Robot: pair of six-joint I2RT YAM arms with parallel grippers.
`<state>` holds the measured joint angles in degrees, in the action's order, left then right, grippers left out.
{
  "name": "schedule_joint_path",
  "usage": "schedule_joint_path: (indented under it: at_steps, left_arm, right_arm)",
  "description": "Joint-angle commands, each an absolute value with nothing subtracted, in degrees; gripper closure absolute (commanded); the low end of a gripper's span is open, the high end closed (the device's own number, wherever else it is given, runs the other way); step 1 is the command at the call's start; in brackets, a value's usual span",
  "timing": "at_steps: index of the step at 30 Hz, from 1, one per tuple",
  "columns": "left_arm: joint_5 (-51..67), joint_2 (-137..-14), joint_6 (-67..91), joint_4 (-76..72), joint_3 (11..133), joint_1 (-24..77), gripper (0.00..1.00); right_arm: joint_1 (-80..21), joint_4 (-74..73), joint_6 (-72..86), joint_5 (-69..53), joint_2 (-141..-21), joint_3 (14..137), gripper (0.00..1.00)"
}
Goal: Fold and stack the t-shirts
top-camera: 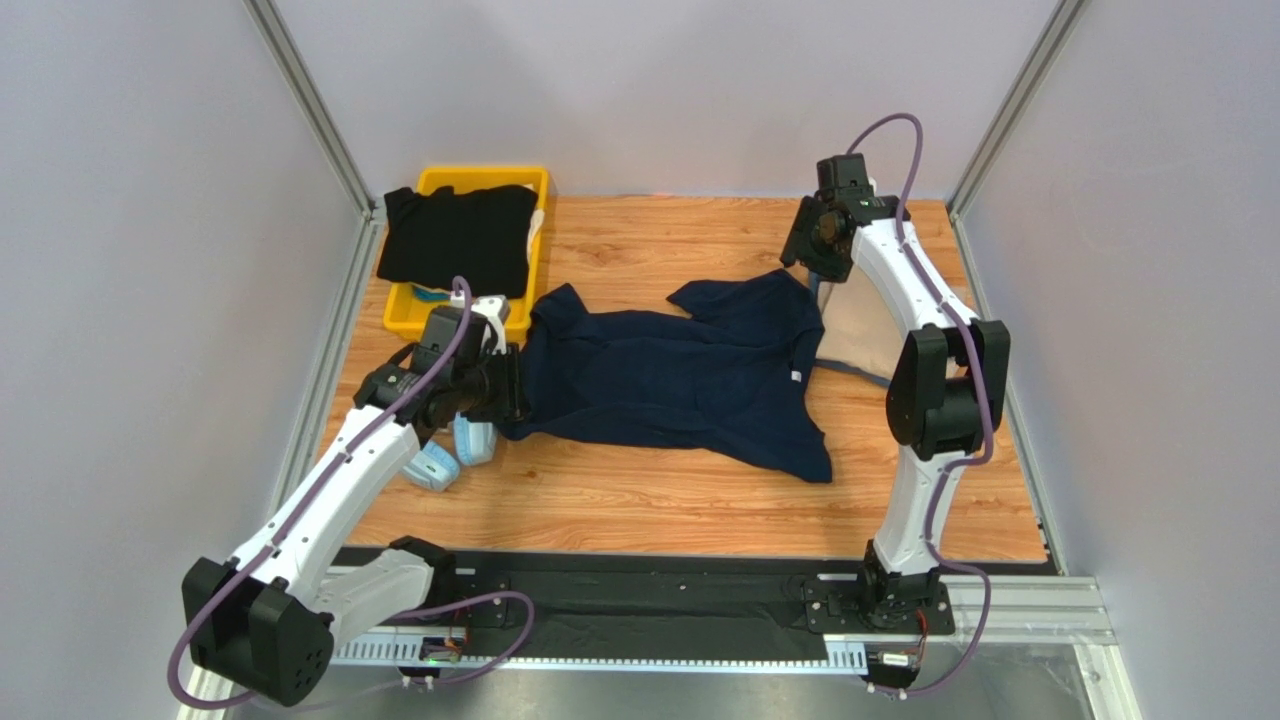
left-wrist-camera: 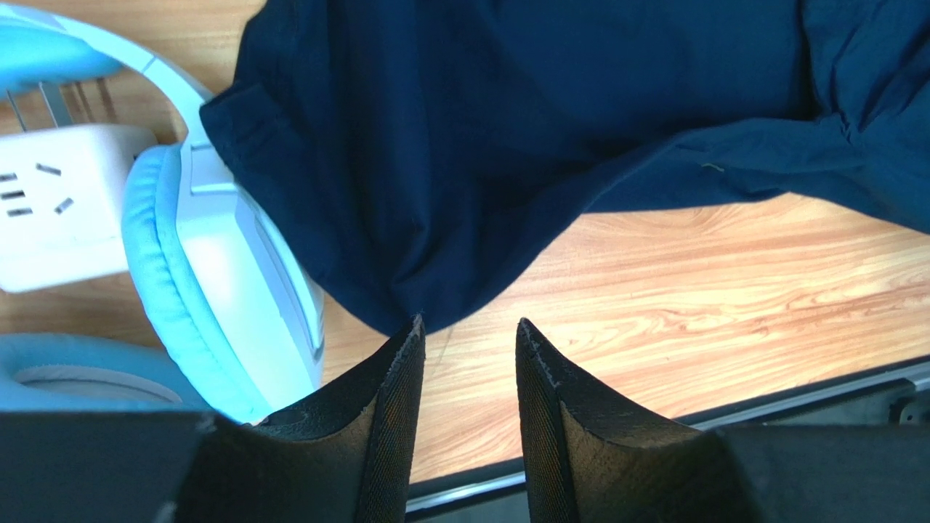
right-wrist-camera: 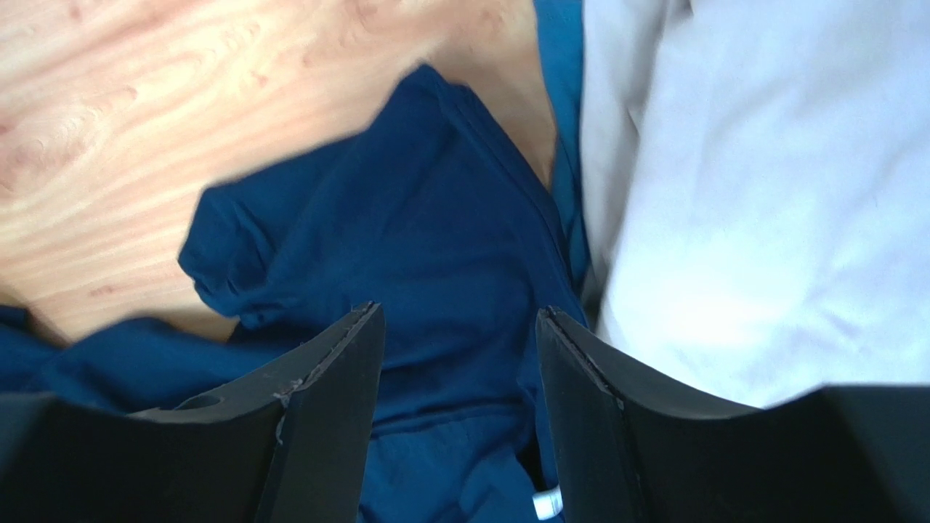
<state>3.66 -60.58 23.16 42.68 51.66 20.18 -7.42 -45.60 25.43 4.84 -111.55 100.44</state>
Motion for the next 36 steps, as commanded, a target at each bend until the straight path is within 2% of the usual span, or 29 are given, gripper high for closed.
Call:
schedule_joint_path:
  at_steps: [1,10,31,33,36]
  left_arm:
    - [4.57,-57.22,24.34,42.63,50.28,20.39,0.57]
    - [6.86,-57.04,25.4,42.45,49.83,20.39,0.58]
    - [7.82,-56.25,25.93,41.66,47.55,20.39,0.58]
    - [7.91,-56.25,26.01,41.66,47.37,20.39,0.58]
    - [8.09,-56.25,26.19,41.48,47.29,20.39,0.59]
  right_arm:
    - [-7.29,-43.95,22.77,5.45,-116.26,109.94,0.41]
    - [-7.38,-49.48,21.53,4.92,-129.37,127.42,0.4]
    - [-6.06,-51.59,18.72,4.66,-141.32,132.01,0.37]
    - [-5.8,-51.85,18.72,4.83,-141.94,131.92,0.38]
    - [-5.71,-52.03,18.54,5.62,-142.65,131.84,0.49]
